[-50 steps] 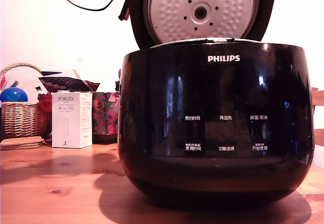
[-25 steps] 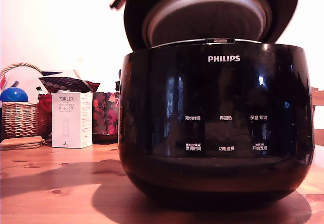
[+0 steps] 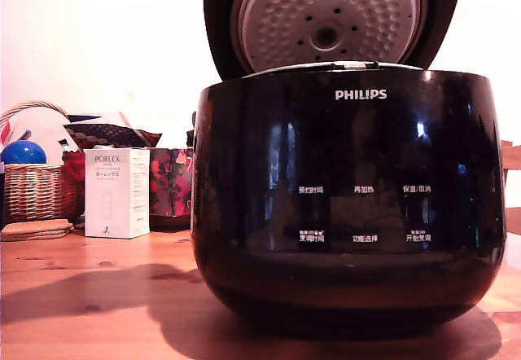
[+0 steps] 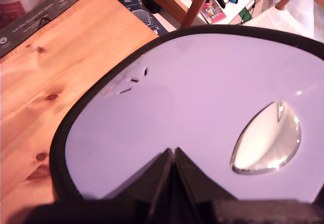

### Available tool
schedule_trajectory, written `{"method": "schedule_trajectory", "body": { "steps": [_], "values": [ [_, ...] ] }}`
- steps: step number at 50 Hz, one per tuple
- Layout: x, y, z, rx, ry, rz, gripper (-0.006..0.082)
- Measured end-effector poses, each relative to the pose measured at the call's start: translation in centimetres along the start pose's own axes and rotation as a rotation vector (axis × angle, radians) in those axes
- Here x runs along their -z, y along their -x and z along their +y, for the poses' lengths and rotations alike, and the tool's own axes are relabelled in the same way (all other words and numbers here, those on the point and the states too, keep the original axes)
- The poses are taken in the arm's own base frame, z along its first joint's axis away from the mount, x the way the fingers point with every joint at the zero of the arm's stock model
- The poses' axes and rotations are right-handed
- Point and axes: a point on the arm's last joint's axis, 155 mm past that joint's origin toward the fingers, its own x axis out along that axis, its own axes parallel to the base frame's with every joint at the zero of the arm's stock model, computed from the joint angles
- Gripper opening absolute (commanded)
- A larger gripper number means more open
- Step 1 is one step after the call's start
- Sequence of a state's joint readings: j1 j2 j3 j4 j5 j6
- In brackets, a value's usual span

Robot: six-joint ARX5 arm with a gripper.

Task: Close the rice cooker by pressing the lid down with medium force

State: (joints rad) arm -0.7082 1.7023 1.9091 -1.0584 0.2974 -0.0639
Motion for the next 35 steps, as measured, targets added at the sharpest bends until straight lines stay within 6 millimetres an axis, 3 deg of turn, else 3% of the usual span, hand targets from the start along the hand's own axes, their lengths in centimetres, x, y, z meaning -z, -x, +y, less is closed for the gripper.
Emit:
{"method": "schedule_trajectory", "body": {
  "steps": [17, 35],
  "values": [
    [2.2, -0.2, 0.9, -0.066, 0.030, -0.093, -0.0024],
    [3.8, -1.3, 0.0, -0.107, 0.055, -0.218, -0.0024]
  ]
}}
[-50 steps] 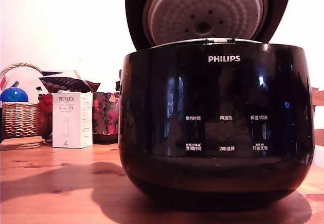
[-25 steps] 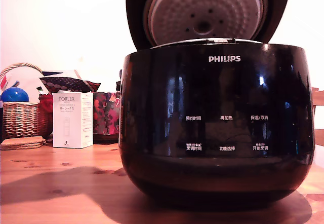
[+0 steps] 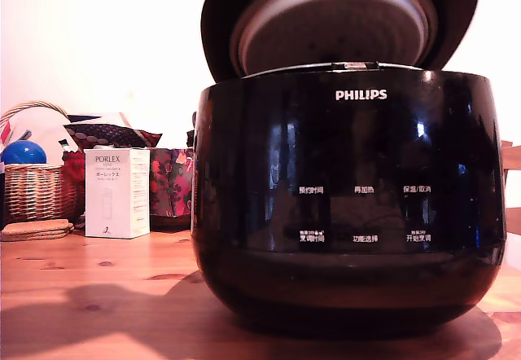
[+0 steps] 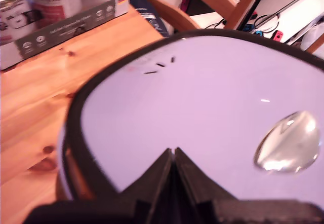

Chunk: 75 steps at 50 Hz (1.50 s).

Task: Close the rice cooker by pressing the lid down with medium force

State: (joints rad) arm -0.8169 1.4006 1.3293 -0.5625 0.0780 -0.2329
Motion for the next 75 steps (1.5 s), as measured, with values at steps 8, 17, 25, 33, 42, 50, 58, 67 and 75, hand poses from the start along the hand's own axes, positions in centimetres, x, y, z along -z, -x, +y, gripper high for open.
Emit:
{"method": "schedule_trajectory", "body": {
  "steps": [8, 17, 25, 33, 42, 50, 58, 67, 75],
  "values": [
    [-0.7, -0.7, -0.3, -0.035, -0.024, -0.065, -0.0024],
    [0.3, -1.9, -0.7, -0.073, -0.051, -0.111, -0.0024],
    [1.3, -3.0, -1.2, -0.102, -0.070, -0.159, -0.0024],
    [0.5, -3.1, -1.2, -0.139, -0.069, -0.250, -0.0024],
    [1.8, -3.4, -1.1, -0.156, -0.064, -0.325, -0.0024],
    [2.4, -3.1, -1.3, -0.139, -0.056, -0.384, -0.0024],
    [2.5, -3.0, -1.8, -0.128, -0.058, -0.395, -0.0024],
    [2.8, -3.0, -2.4, -0.108, -0.060, -0.412, -0.0024],
    [3.2, -2.3, -2.2, -0.085, -0.026, -0.469, -0.0024]
  ]
}}
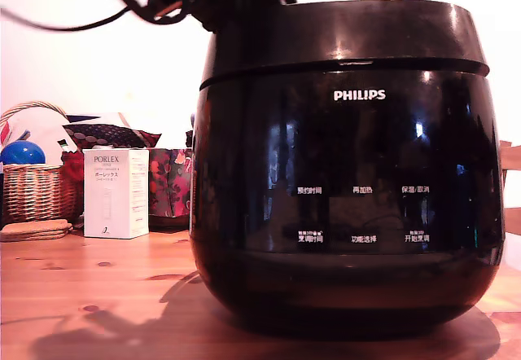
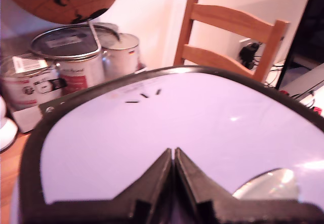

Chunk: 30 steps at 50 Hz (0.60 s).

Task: Close the rice cooker by pressing the lid down with medium force

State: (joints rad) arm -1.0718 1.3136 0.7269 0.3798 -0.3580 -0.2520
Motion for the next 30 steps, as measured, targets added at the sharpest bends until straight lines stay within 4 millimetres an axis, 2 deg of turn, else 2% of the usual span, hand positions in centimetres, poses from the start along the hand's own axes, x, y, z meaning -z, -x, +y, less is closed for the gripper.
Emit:
{"method": "schedule_trajectory", "body": {
  "steps": [30],
  "values": [
    [2.1, 0.2, 0.2, 0.003, -0.077, 0.070, -0.0024]
  ]
}}
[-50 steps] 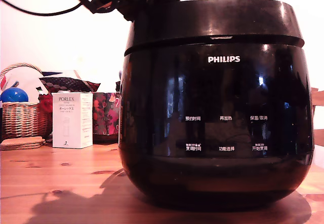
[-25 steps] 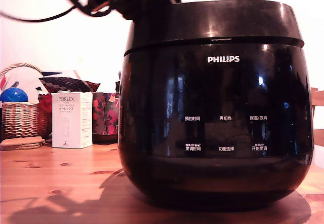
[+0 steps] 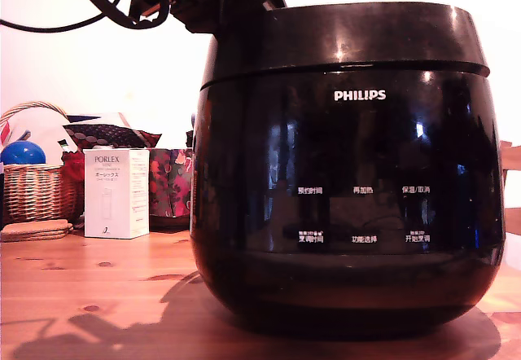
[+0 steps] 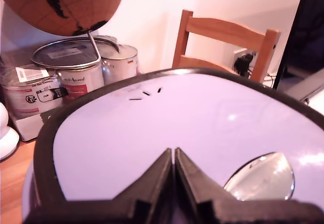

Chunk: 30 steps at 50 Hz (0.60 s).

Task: Close the rice cooker by pressing the lid down with medium force

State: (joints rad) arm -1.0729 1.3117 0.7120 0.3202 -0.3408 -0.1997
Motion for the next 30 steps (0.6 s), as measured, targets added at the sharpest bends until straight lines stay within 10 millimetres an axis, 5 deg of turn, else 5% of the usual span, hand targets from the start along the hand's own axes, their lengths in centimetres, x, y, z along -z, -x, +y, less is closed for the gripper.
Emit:
{"method": "schedule_trajectory", "body": {
  "steps": [30],
  "values": [
    [-0.33, -0.38, -0.46, 0.011, -0.028, 0.010, -0.0024]
  ]
}}
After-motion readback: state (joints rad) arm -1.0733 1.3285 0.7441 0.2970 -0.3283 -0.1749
